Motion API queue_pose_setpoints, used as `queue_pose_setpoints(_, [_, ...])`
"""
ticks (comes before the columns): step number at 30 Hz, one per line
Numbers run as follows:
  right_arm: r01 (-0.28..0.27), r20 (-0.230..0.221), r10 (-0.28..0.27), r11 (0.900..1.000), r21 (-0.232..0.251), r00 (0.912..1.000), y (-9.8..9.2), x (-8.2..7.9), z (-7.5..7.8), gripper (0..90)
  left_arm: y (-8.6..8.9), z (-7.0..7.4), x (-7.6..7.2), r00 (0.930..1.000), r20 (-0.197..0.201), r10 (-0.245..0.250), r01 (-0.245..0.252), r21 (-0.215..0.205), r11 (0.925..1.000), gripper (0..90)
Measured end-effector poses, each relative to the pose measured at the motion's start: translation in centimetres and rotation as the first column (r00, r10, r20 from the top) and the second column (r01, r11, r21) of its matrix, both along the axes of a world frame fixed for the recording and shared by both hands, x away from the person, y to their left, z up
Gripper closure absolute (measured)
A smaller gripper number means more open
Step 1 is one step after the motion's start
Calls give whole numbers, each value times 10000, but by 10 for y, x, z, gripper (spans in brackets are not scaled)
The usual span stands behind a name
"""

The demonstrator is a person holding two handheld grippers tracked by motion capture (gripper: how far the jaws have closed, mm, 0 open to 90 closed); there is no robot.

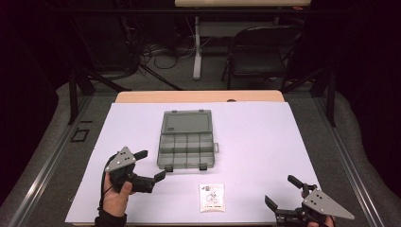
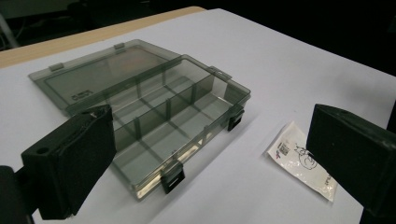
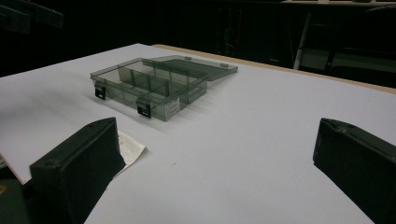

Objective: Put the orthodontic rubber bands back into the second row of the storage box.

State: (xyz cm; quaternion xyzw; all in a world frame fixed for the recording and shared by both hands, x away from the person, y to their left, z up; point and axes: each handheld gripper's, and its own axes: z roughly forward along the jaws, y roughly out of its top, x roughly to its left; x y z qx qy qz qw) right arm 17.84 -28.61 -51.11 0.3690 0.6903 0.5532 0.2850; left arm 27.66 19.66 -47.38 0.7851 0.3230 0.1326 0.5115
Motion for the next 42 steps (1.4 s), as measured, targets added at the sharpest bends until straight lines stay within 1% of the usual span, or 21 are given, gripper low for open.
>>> queue_pose_setpoints(1, [3,-35,-3,10000,14,10000,0,0,0,3,-8,0,3,9999,-62,-141,142,100,9998,6])
queue_pose_setpoints(3, [6,-38,-6,10000,8,10000,0,0,0,3,-15,0,6,9995,-187,-273,276,157,9995,6])
queue_pose_setpoints(5, [0,-6,0,10000,-14,10000,0,0,0,3,-21,0,8,9993,-211,-321,326,232,9992,6])
queue_pose_setpoints(8, [3,-5,-3,10000,8,10000,0,0,0,3,-29,-1,11,9979,-301,-565,575,345,9977,6])
queue_pose_setpoints(10, [11,-21,-11,10000,-4,10000,0,0,0,3,-32,-1,12,9977,-331,-588,600,365,9975,6])
queue_pose_setpoints(11, [-8,-26,8,10000,4,10000,0,0,0,3,-34,-2,13,9967,-408,-706,723,409,9965,6])
queue_pose_setpoints(12, [33,43,-34,10000,68,10000,1,1,-1,3,-39,-3,15,9957,-468,-802,827,547,9951,6])
queue_pose_setpoints(14, [40,37,-40,10000,74,10000,1,1,-1,3,-42,-4,15,9950,-529,-846,878,619,9942,6])
queue_pose_setpoints(15, [5,-45,-5,10000,-5,10000,0,0,0,3,-47,-6,17,9939,-653,-883,927,678,9934,6])
queue_pose_setpoints(17, [3,-19,-3,10000,-16,10000,0,0,0,3,-52,-8,18,9920,-846,-938,1001,727,9923,6])
queue_pose_setpoints(18, [3,-17,-3,10000,-21,10000,0,0,0,3,-52,-8,18,9920,-846,-938,1001,727,9923,6])
queue_pose_setpoints(19, [-4,-15,4,10000,-29,10000,0,0,0,3,-55,-10,18,9899,-932,-1064,1140,799,9903,6])
queue_pose_setpoints(20, [-9,-16,9,10000,-36,10000,0,0,0,1,-57,-11,17,9892,-983,-1086,1172,872,9893,6])
queue_pose_setpoints(23, [-28,-19,28,10000,-32,10000,0,0,0,0,-62,-13,16,9878,-966,-1225,1323,1017,9860,6])
queue_pose_setpoints(25, [-12,-32,12,10000,35,10000,0,0,0,1,-64,-14,15,9860,-1060,-1287,1398,1051,9846,6])
queue_pose_setpoints(30, [-34,-71,34,10000,-4,10000,1,0,0,1,-69,-16,15,9844,-1127,-1350,1477,1129,9826,6])
queue_pose_setpoints(31, [-26,-41,26,10000,-32,10000,1,0,-1,1,-72,-18,15,9827,-1207,-1405,1551,1210,9805,6])
queue_pose_setpoints(35, [-38,-75,38,10000,-64,10000,1,1,-1,1,-77,-20,16,9813,-1338,-1384,1556,1276,9795,7])
queue_pose_setpoints(38, [-41,-77,40,10000,-35,10000,1,1,-1,2,-80,-21,16,9807,-1333,-1430,1603,1301,9785,12])
queue_pose_setpoints(42, [-19,-42,18,10000,-81,10000,1,1,-1,8,-82,-21,16,9811,-1274,-1456,1619,1287,9784,50])
